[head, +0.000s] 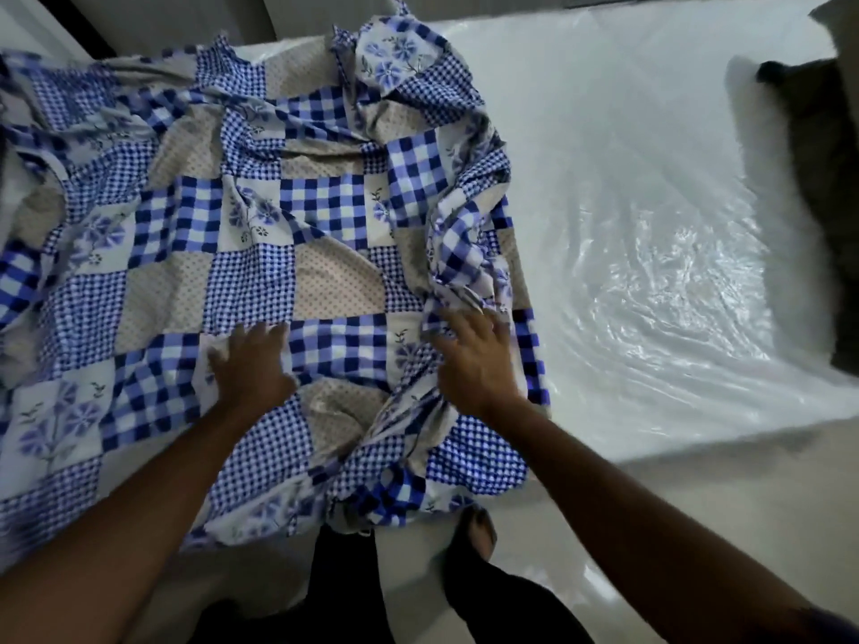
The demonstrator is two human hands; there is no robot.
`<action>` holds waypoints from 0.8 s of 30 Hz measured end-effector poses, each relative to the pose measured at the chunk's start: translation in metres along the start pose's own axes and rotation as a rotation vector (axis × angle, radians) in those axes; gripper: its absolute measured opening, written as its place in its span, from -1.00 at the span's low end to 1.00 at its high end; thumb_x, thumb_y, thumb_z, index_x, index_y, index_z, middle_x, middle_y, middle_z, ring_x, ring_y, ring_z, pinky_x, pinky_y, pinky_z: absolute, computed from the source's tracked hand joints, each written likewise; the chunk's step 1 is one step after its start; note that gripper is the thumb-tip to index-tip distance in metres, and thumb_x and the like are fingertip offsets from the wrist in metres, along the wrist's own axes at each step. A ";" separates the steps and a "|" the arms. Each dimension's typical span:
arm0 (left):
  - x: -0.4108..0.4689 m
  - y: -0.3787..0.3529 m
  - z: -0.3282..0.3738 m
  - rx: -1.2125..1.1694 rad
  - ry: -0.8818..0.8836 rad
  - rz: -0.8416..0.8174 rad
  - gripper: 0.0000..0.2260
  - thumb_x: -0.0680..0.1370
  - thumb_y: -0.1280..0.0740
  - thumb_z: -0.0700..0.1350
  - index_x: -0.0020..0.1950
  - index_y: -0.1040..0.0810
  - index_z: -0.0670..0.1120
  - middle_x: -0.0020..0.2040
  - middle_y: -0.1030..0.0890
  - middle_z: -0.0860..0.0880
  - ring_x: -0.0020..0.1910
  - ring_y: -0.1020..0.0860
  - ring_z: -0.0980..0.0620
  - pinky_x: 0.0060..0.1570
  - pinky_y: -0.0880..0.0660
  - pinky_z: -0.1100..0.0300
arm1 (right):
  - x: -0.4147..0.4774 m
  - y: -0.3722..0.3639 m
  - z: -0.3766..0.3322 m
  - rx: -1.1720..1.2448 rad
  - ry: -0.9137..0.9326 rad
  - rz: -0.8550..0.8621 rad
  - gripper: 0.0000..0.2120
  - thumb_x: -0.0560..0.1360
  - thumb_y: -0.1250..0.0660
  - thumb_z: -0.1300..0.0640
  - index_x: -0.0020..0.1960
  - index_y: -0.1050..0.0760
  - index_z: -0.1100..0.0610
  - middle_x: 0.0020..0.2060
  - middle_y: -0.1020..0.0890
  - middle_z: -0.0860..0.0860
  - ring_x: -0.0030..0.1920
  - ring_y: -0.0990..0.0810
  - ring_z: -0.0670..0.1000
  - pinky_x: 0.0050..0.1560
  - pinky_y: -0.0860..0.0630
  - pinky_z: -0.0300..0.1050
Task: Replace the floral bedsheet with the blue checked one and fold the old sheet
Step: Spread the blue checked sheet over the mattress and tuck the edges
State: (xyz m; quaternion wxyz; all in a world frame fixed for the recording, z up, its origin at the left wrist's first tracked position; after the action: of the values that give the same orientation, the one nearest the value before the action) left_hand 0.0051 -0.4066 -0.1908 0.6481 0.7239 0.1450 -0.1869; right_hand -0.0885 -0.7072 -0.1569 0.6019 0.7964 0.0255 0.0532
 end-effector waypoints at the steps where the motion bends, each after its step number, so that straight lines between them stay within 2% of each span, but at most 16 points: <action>1: -0.012 -0.002 0.019 -0.021 -0.092 0.011 -0.25 0.51 -0.42 0.04 0.60 -0.10 0.08 0.61 -0.11 -0.06 0.59 0.01 -0.18 0.45 -0.11 -0.35 | -0.012 -0.010 -0.017 0.034 0.121 -0.127 -0.46 0.31 -0.40 0.12 0.30 -0.57 -0.04 0.40 -0.48 0.08 0.44 -0.34 0.20 0.43 -0.16 0.43; 3: -0.039 -0.012 0.059 -0.034 -0.201 -0.045 -0.17 0.50 -0.45 0.04 0.61 0.00 0.18 0.63 0.00 -0.01 0.60 0.08 -0.17 0.43 -0.10 -0.37 | -0.035 -0.028 -0.041 0.050 0.313 -0.418 -0.37 0.36 -0.39 0.09 0.44 -0.47 -0.02 0.51 -0.35 0.08 0.55 -0.17 0.20 0.46 0.13 0.52; 4: -0.050 -0.023 0.073 -0.061 -0.198 -0.121 -0.15 0.50 -0.46 0.04 0.61 0.02 0.22 0.64 0.05 0.00 0.60 0.11 -0.18 0.41 -0.10 -0.39 | -0.044 -0.035 -0.048 0.035 0.365 -0.539 -0.36 0.40 -0.36 0.10 0.49 -0.40 -0.01 0.52 -0.33 0.09 0.57 -0.12 0.20 0.45 0.23 0.53; 6: -0.066 -0.048 0.085 -0.183 -0.130 -0.304 -0.18 0.52 -0.45 0.03 0.61 0.02 0.21 0.64 0.11 -0.04 0.59 0.16 -0.25 0.43 -0.10 -0.40 | -0.053 -0.042 -0.060 -0.063 0.390 -0.696 -0.40 0.48 -0.32 0.08 0.52 -0.34 -0.01 0.44 -0.44 0.08 0.55 -0.19 0.21 0.44 0.26 0.52; 8: -0.081 -0.071 0.079 -0.268 -0.067 -0.444 -0.15 0.53 -0.42 0.11 0.62 0.09 0.18 0.63 0.22 -0.07 0.58 0.21 -0.29 0.47 -0.05 -0.35 | -0.053 -0.038 -0.065 -0.224 0.379 -0.809 -0.58 0.53 -0.31 0.04 0.39 -0.47 -0.04 0.28 -0.58 0.04 0.45 -0.35 0.19 0.46 0.18 0.50; 10: -0.096 -0.090 0.067 -0.313 -0.045 -0.445 -0.10 0.52 -0.43 0.12 0.60 0.18 0.22 0.60 0.35 0.00 0.57 0.30 -0.26 0.44 -0.06 -0.39 | -0.050 -0.028 -0.056 -0.296 0.375 -0.833 -0.77 0.55 -0.30 0.05 0.19 -0.56 0.01 0.12 -0.65 0.03 0.31 -0.50 0.16 0.46 0.03 0.43; 12: -0.108 -0.098 0.055 -0.335 -0.019 -0.387 -0.07 0.52 -0.45 0.06 0.57 0.23 0.28 0.57 0.42 0.09 0.56 0.35 -0.22 0.36 -0.12 -0.48 | -0.055 -0.015 -0.037 -0.310 0.384 -0.876 -0.82 0.56 -0.31 0.06 0.13 -0.56 0.05 0.08 -0.66 0.02 0.25 -0.55 0.13 0.45 -0.08 0.35; 13: -0.113 -0.099 0.052 -0.329 -0.018 -0.363 -0.04 0.50 -0.47 0.05 0.57 0.24 0.30 0.56 0.43 0.11 0.56 0.35 -0.21 0.33 -0.14 -0.51 | -0.060 -0.015 -0.021 -0.277 0.356 -0.903 -0.81 0.57 -0.31 0.05 0.15 -0.56 0.06 0.11 -0.65 0.02 0.28 -0.55 0.12 0.47 -0.07 0.35; 14: -0.117 -0.099 0.052 -0.317 -0.022 -0.345 -0.01 0.48 -0.48 0.06 0.56 0.25 0.30 0.56 0.42 0.11 0.56 0.35 -0.21 0.32 -0.14 -0.54 | -0.066 -0.012 -0.001 -0.294 0.302 -0.932 -0.74 0.58 -0.29 0.00 0.21 -0.55 0.08 0.20 -0.62 0.01 0.35 -0.50 0.12 0.50 -0.03 0.37; 15: -0.120 -0.097 0.052 -0.308 -0.022 -0.326 0.01 0.46 -0.50 0.06 0.57 0.25 0.29 0.57 0.42 0.11 0.56 0.34 -0.21 0.32 -0.12 -0.55 | -0.069 -0.012 0.022 -0.274 0.196 -0.929 -0.57 0.60 -0.23 -0.15 0.32 -0.51 0.11 0.32 -0.55 0.01 0.43 -0.41 0.13 0.52 0.00 0.36; 16: -0.121 -0.095 0.053 -0.300 -0.015 -0.312 0.02 0.46 -0.51 0.03 0.58 0.24 0.28 0.57 0.41 0.10 0.56 0.33 -0.22 0.31 -0.11 -0.56 | -0.075 -0.011 0.045 -0.267 0.068 -0.957 -0.35 0.58 -0.14 -0.33 0.40 -0.45 0.16 0.42 -0.47 0.04 0.48 -0.33 0.16 0.53 -0.01 0.29; 17: -0.123 -0.094 0.057 -0.291 0.000 -0.308 0.02 0.47 -0.51 -0.01 0.58 0.24 0.27 0.57 0.41 0.09 0.56 0.33 -0.22 0.31 -0.11 -0.56 | -0.079 -0.006 0.064 -0.259 -0.031 -0.976 -0.24 0.55 -0.09 -0.40 0.41 -0.44 0.21 0.43 -0.46 0.11 0.48 -0.31 0.18 0.51 -0.05 0.20; 18: -0.125 -0.091 0.061 -0.275 0.026 -0.310 0.00 0.48 -0.49 -0.04 0.59 0.24 0.26 0.57 0.41 0.07 0.57 0.31 -0.23 0.32 -0.12 -0.56 | -0.082 -0.001 0.076 -0.301 -0.069 -0.983 -0.35 0.59 -0.14 -0.29 0.37 -0.48 0.23 0.38 -0.50 0.17 0.45 -0.34 0.19 0.47 -0.07 0.16; 20: -0.133 -0.085 0.073 -0.206 0.048 -0.294 -0.03 0.51 -0.45 -0.08 0.59 0.25 0.22 0.59 0.37 0.00 0.57 0.27 -0.26 0.35 -0.13 -0.51 | -0.086 0.005 0.078 -0.401 -0.026 -0.924 -0.64 0.58 -0.28 0.02 0.29 -0.55 0.17 0.30 -0.56 0.14 0.40 -0.38 0.21 0.44 -0.09 0.18; 22: -0.142 -0.077 0.096 -0.109 -0.043 -0.221 -0.04 0.50 -0.45 -0.09 0.61 0.21 0.19 0.62 0.26 -0.07 0.58 0.22 -0.25 0.40 -0.09 -0.46 | -0.093 0.012 0.050 -0.452 0.182 -0.830 -0.67 0.52 -0.34 0.04 0.28 -0.56 0.03 0.25 -0.56 0.05 0.36 -0.40 0.21 0.41 -0.14 0.27; 24: -0.149 -0.069 0.128 -0.046 -0.192 -0.180 -0.03 0.47 -0.47 -0.09 0.61 0.18 0.19 0.63 0.24 -0.08 0.59 0.25 -0.22 0.42 0.00 -0.44 | -0.107 0.009 0.020 -0.395 0.353 -0.773 -0.58 0.48 -0.37 0.00 0.34 -0.49 -0.07 0.26 -0.53 0.01 0.36 -0.39 0.17 0.41 -0.16 0.33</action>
State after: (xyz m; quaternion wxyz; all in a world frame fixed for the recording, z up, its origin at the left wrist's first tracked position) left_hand -0.1687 -0.5203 -0.1948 0.6561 0.6716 0.1507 -0.3094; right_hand -0.1929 -0.7401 -0.1591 0.7040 0.5775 0.4117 -0.0366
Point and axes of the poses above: each hand's wrist, its own x-axis towards the middle knuckle, its own y-axis out of the back of the hand, z = x × y, the point moved 3 cm from there along x, towards the middle knuckle
